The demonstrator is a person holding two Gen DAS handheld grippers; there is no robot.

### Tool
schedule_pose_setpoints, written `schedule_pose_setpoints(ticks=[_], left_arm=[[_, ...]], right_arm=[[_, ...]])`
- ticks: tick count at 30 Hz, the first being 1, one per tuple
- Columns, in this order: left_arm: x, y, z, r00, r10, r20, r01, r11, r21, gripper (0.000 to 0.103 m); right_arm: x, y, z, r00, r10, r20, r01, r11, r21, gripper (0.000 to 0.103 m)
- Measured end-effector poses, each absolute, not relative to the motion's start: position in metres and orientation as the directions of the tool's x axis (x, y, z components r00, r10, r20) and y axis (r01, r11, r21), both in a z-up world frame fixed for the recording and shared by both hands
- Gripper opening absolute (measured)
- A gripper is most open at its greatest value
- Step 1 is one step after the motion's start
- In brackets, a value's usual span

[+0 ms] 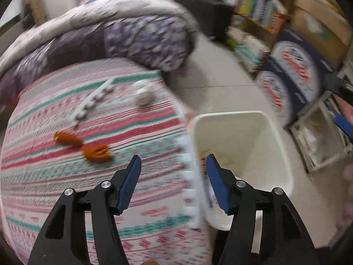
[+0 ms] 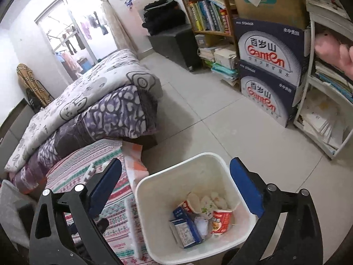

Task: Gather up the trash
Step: 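Carry the white strip to the bin and open the left tool to drop it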

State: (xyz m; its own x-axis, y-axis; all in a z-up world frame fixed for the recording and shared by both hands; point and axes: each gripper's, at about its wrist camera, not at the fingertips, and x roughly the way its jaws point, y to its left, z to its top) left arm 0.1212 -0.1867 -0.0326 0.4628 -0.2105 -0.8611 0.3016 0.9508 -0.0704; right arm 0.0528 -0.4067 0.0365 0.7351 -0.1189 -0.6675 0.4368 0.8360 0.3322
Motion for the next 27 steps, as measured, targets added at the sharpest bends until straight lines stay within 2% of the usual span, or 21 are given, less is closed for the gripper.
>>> schedule_pose_setpoints(ticks=[4,8,14,21,24,27], left_arm=[[0.144,-0.156,-0.057,0.42,-0.11,-0.901,0.167,0.985,-0.042,0.06],[0.162,-0.127,-0.077,0.385,-0.062,-0.921,0.048,0.998,-0.046,0.06],[0.184,-0.093,-0.095,0.348,-0.08,-0.934,-0.095,0.988,-0.12,0.06],[0.199,-0.089,-0.101,0.322,-0.099,-0.941,-0.142,0.978,-0.151,0.057],[0.199,-0.091,-0.098,0.33,-0.065,-0.942,-0.141,0.983,-0.117,0.056],[0.192,-0.093,-0.081,0.408,0.062,-0.911,-0.144,0.99,0.003,0.057]], right_arm=[[0.059,-0.399,0.034,0.732,-0.081,-0.677,0.418,0.837,0.352,0.095],[0.064,-0.392,0.032,0.724,-0.061,-0.687,0.408,0.841,0.355,0.096],[0.073,-0.388,0.019,0.686,-0.036,-0.726,0.409,0.844,0.345,0.096],[0.079,-0.38,0.01,0.65,-0.036,-0.759,0.403,0.863,0.304,0.096],[0.083,-0.377,0.005,0.636,-0.031,-0.771,0.399,0.868,0.294,0.096],[0.083,-0.377,0.006,0.638,-0.027,-0.77,0.397,0.868,0.298,0.096]])
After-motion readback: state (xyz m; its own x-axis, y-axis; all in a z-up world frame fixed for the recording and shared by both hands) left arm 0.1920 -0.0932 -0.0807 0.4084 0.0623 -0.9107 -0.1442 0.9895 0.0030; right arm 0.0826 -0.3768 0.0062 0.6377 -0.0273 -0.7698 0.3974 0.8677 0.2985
